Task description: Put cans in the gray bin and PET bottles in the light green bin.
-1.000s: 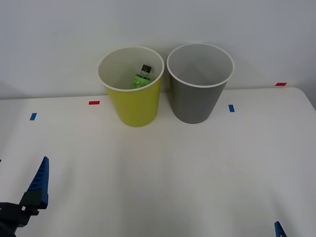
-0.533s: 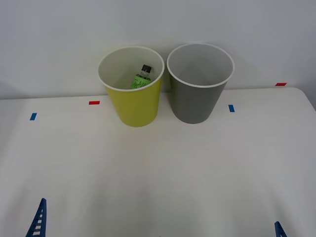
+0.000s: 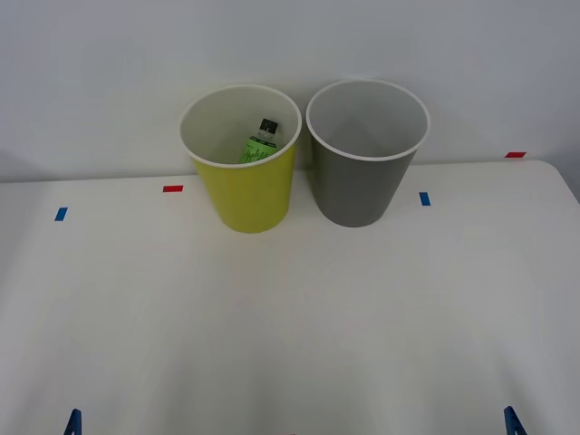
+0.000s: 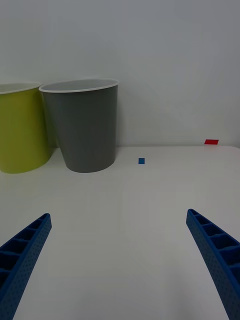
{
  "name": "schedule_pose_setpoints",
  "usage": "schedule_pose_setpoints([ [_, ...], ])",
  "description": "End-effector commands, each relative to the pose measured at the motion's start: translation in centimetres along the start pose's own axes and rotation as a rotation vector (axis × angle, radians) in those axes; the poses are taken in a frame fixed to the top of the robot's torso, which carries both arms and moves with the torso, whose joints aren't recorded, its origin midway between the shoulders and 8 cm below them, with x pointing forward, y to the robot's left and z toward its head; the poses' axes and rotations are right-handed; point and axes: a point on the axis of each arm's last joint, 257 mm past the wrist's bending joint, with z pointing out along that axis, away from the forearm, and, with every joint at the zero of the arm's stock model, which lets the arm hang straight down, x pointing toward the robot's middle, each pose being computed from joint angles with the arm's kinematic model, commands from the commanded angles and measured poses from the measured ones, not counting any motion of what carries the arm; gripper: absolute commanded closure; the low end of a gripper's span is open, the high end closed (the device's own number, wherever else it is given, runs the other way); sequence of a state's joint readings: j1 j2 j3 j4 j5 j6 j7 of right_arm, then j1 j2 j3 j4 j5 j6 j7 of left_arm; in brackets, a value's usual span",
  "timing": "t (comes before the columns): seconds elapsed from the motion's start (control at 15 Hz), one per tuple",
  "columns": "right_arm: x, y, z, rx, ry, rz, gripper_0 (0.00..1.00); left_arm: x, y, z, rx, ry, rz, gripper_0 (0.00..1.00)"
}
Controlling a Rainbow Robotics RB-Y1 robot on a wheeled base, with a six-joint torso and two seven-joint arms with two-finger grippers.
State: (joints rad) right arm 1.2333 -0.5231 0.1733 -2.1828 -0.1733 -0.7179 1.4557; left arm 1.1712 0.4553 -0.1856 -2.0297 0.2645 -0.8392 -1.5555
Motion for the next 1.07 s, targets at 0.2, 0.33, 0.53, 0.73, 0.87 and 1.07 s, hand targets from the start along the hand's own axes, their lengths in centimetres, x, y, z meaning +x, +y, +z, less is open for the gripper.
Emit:
schedule_pose_setpoints([
  [0.2,0.0,0.0,0.0,0.0,0.0,0.0,0.06,-0.09,-0.06,-0.6,-0.009,0.003,0.004,0.0],
  [0.33,0.0,0.0,0.0,0.0,0.0,0.0,0.06,-0.09,-0.06,-0.6,-0.009,0.003,0.004,0.0],
  [0.53,0.0,0.0,0.0,0.0,0.0,0.0,0.06,-0.09,-0.06,-0.6,-0.009,0.003,0.004,0.0],
  [0.73,0.0,0.0,0.0,0.0,0.0,0.0,0.06,-0.09,-0.06,-0.6,-0.009,0.003,0.004,0.0],
  [0.87,0.0,0.0,0.0,0.0,0.0,0.0,0.06,-0.09,-0.06,-0.6,-0.009,0.003,0.004,0.0],
  [1.07,0.0,0.0,0.0,0.0,0.0,0.0,0.06,-0.09,-0.06,-0.6,-0.009,0.003,0.004,0.0],
])
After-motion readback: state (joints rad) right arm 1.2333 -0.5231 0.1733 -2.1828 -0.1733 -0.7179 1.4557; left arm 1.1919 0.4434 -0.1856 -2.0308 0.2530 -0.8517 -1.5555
